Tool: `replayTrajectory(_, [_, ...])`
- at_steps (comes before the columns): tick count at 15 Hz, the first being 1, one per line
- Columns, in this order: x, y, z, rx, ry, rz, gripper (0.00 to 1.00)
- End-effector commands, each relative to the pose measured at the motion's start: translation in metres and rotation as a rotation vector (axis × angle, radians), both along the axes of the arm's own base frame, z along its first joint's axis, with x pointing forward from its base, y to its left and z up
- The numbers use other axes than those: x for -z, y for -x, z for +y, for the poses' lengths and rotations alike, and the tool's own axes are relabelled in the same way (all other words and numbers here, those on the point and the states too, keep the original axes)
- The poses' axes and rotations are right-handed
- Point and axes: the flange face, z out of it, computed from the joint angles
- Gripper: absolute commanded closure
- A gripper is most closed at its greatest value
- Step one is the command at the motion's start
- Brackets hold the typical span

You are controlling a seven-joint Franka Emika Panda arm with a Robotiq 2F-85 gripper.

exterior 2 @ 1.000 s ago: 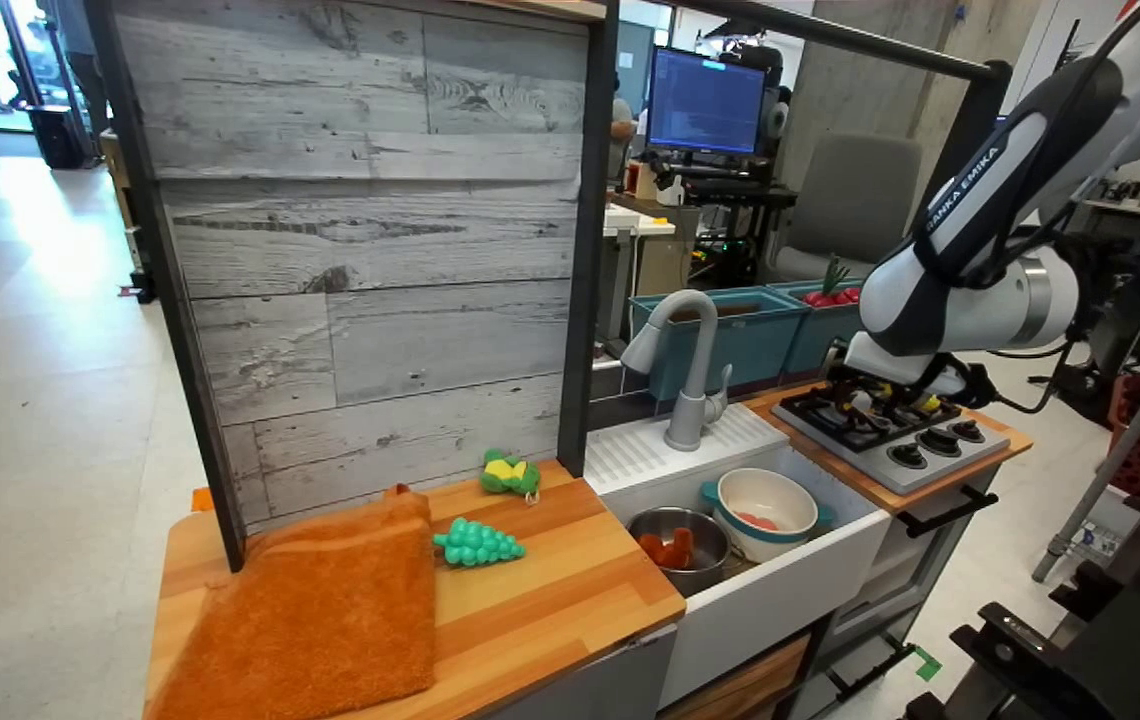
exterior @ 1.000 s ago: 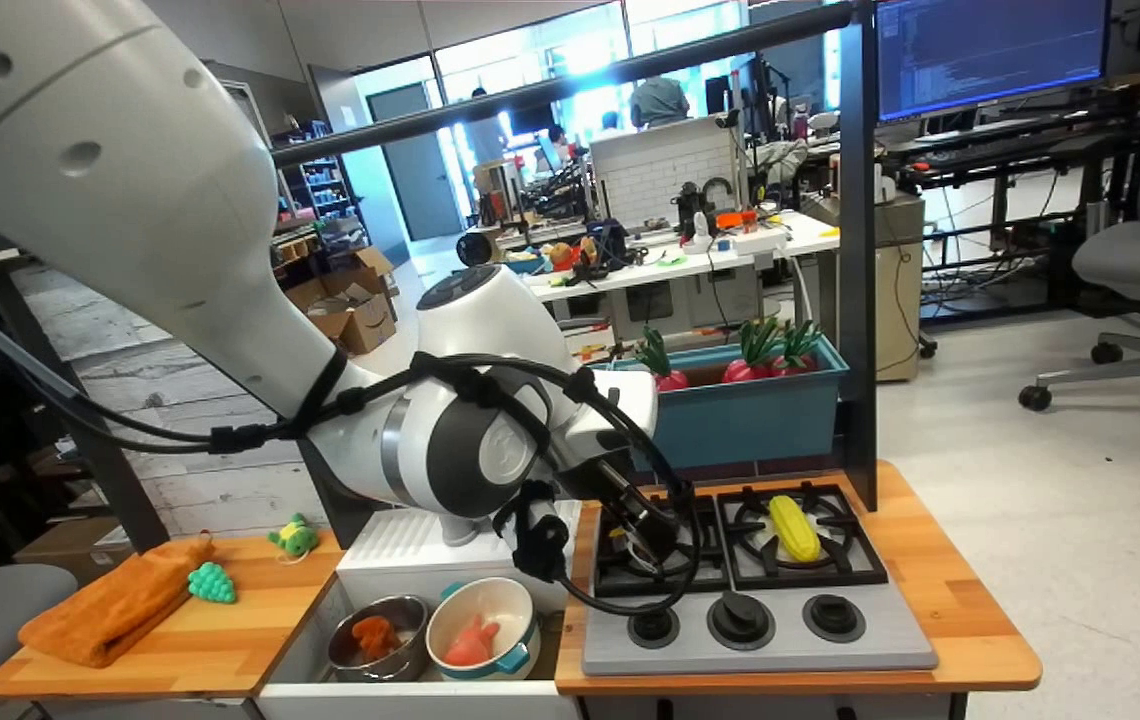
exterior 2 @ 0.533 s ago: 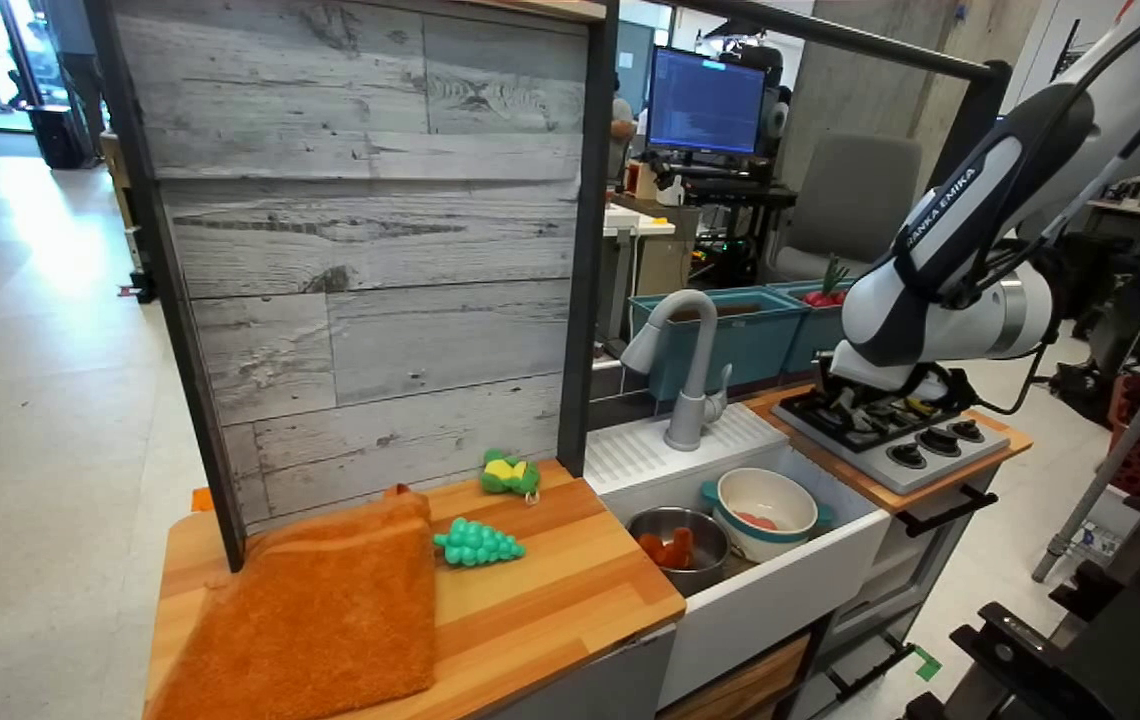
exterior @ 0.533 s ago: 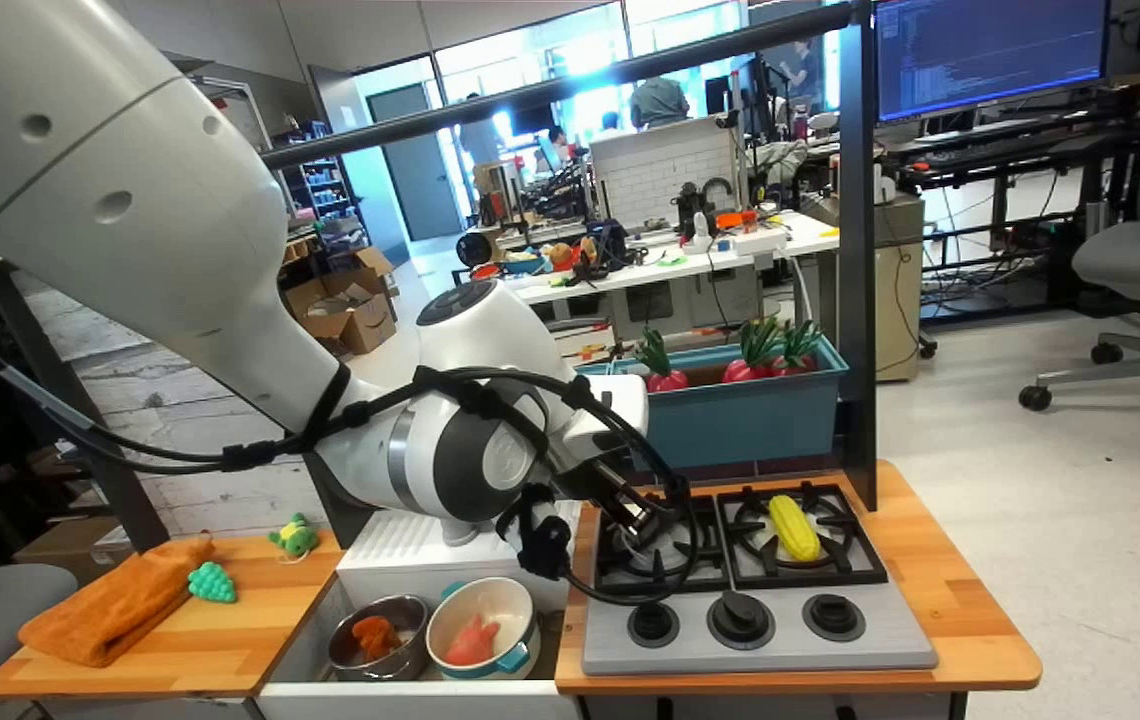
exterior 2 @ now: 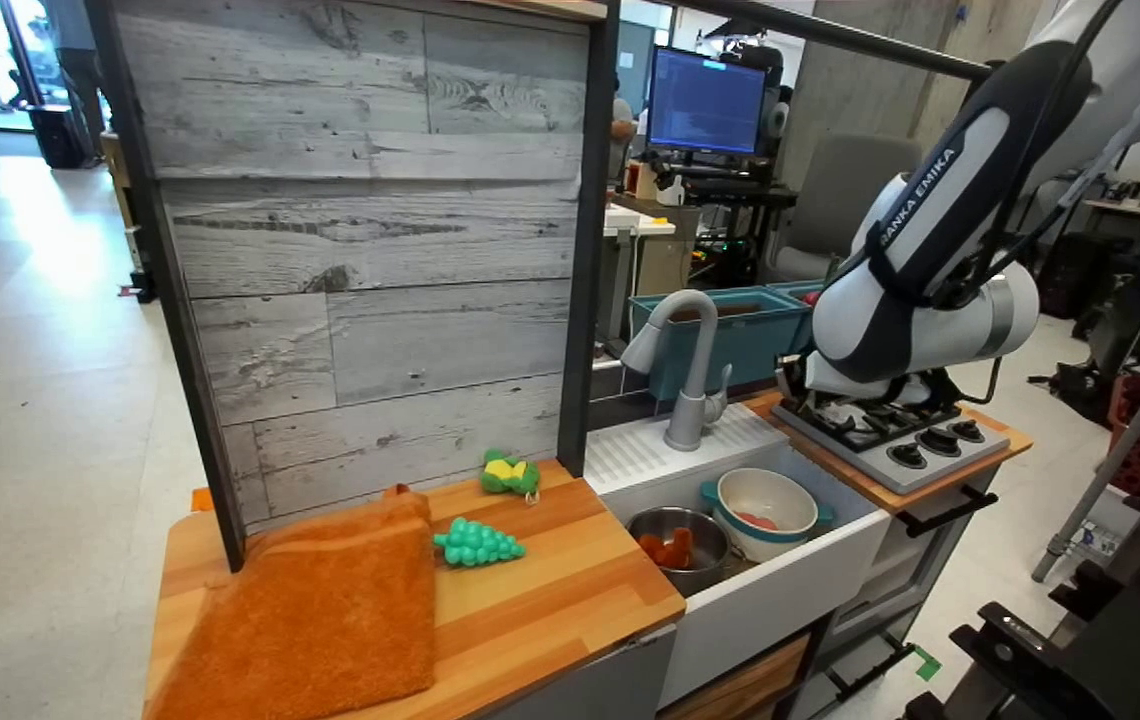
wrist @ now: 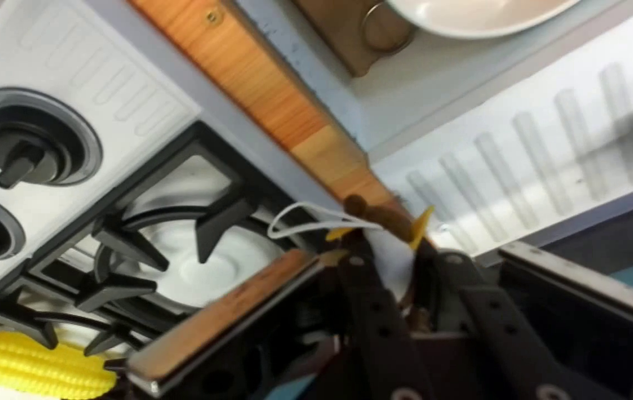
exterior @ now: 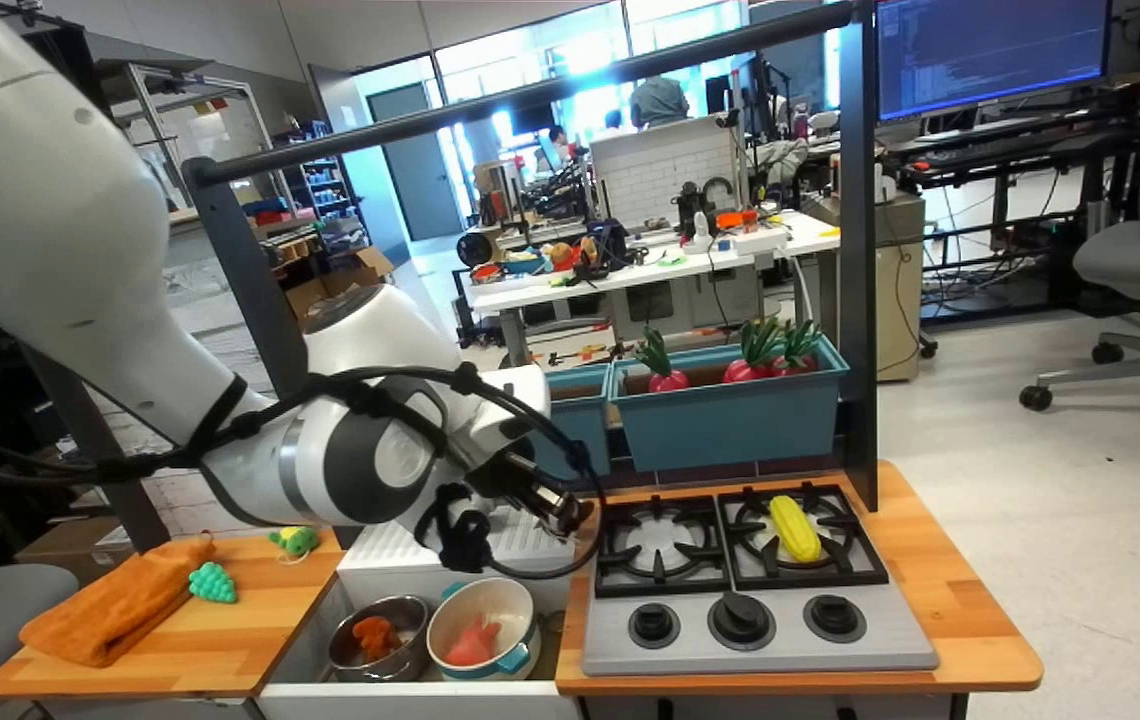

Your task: Pick up all the plush toys from the counter and on the stove and put them in the pots, then wipe the counter with the cloth

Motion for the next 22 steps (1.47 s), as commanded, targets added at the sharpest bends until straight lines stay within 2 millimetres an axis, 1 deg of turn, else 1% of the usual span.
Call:
replayTrajectory(1, [-0.016,0.026,0.052,-0.113,0.067,0.014,0.96])
replayTrajectory(2, [-0.014,0.029,0.065,-0.133,0.072,0.027,0.96])
replayTrajectory(3, [-0.009,0.031,0.074,-0.137,0.075,0.06,0.96])
replayTrajectory(6, [0.008,0.034,0.091,-0.221,0.049,0.091,0.96])
replayTrajectory(8, [0.019,0.037,0.099,-0.251,0.01,0.125,0.96])
replayTrajectory(9, [0.024,0.037,0.1,-0.259,-0.003,0.142,0.58])
replayTrajectory(10, [0.026,0.04,0.1,-0.262,-0.013,0.158,0.57])
replayTrajectory(12, [0.026,0.043,0.094,-0.229,-0.017,0.207,0.43])
replayTrajectory(15, [0.016,0.045,0.081,-0.156,-0.01,0.295,0.22])
replayTrajectory(18, [-0.004,0.045,0.068,-0.093,0.0,0.335,0.0])
replayTrajectory(20, [-0.029,0.039,0.05,-0.037,0.057,0.282,0.0])
replayTrajectory(21, [-0.045,0.034,0.035,0.006,0.083,0.264,0.0])
replayTrajectory(22, [-0.06,0.034,0.021,0.059,0.105,0.26,0.0])
